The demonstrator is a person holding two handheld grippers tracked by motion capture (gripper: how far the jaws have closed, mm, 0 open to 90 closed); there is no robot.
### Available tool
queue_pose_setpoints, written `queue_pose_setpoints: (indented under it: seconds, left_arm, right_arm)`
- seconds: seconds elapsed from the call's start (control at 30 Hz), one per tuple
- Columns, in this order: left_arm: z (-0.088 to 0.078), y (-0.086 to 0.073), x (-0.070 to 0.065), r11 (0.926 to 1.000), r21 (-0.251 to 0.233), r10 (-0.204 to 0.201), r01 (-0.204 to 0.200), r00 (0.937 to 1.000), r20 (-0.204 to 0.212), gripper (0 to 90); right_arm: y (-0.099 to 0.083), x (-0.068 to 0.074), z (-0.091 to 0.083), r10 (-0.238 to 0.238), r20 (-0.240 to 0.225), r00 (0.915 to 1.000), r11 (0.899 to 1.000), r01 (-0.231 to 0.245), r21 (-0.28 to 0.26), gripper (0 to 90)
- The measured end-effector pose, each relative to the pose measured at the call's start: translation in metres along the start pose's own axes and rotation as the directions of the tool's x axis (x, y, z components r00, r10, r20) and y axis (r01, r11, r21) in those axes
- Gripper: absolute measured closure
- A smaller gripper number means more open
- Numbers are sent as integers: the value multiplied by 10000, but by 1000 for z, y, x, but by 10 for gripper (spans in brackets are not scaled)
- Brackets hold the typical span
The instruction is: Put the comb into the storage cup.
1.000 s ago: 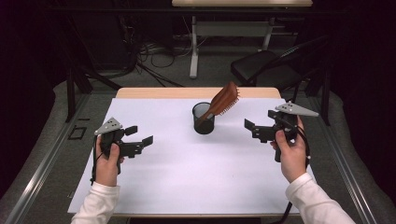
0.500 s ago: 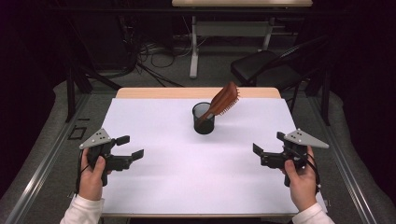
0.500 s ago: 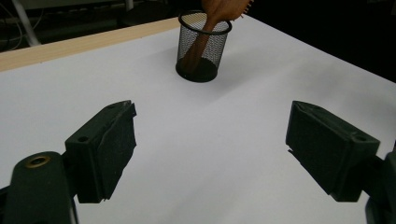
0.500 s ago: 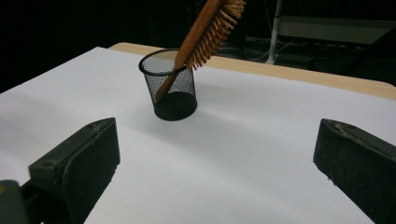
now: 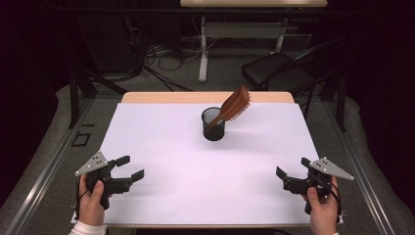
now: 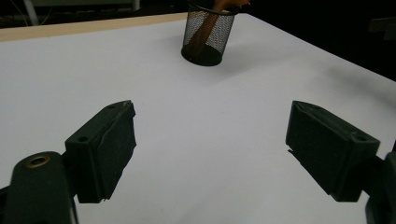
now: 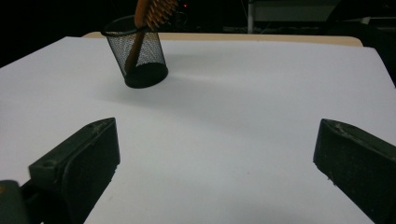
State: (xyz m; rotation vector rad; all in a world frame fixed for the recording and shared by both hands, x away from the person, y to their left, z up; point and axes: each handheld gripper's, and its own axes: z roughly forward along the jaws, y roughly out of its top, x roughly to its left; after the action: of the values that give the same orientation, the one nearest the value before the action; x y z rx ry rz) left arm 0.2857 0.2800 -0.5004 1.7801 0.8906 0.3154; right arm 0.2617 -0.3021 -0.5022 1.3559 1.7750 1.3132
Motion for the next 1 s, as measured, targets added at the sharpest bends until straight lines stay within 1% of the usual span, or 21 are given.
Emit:
queue_pose_setpoints:
  seconds: [0.07,0.13,0.23,0.27,0.33,0.37,0.53,0.6,0.67,0.83,0.87,0.9,0.97,1.0]
  left_arm:
    - [-1,-5,1,10000,14,-11,11,9999,-149,161]
    - [-2,-8,3,9999,-80,-98,97,9998,-163,161]
    - [-3,-10,4,9999,-143,-38,34,9997,-243,161]
    - [-3,-11,4,9998,-181,3,-7,9998,-197,161]
    - [-2,-14,5,9998,-162,87,-91,9996,-257,161]
    - [-2,-15,5,9998,-161,89,-93,9995,-287,161]
    - [0,-19,7,9993,-73,364,-368,9985,-410,161]
    - [0,-20,8,9993,-88,361,-364,9986,-375,161]
    - [1,-22,10,9989,-75,453,-457,9981,-427,161]
    - [2,-26,14,9989,-67,458,-462,9980,-444,161]
    - [2,-27,16,9989,-4,477,-478,9979,-429,161]
    - [3,-28,17,9991,-58,410,-413,9983,-406,161]
    - [3,-30,19,9993,-15,361,-362,9982,-470,161]
    - [3,-30,19,9992,-38,384,-386,9982,-470,161]
  right_arm:
    - [-7,-3,0,5,110,9999,10000,-4,-34,2]
    - [-12,-4,-1,44,221,9997,9999,-42,-123,2]
    - [-17,-7,-2,128,260,9996,9997,-123,-191,2]
    - [-19,-7,-2,134,315,9994,9996,-125,-269,2]
    - [-21,-7,-2,180,332,9993,9995,-172,-261,2]
    - [-23,-8,-2,67,366,9993,9994,-54,-340,2]
    - [-30,-8,0,87,329,9994,9995,-77,-308,4]
    - [-32,-8,1,45,319,9995,9998,-39,-195,6]
    - [-34,-9,3,-14,348,9994,9996,24,-279,9]
    - [-38,-8,4,-82,293,9995,9997,89,-242,10]
    - [-39,-7,4,-95,299,9995,9996,103,-248,10]
    - [-40,-7,5,-157,303,9994,9996,163,-219,10]
    - [-40,-7,5,-284,291,9992,9995,289,-151,9]
    - [-41,-6,6,-313,304,9990,9993,319,-218,9]
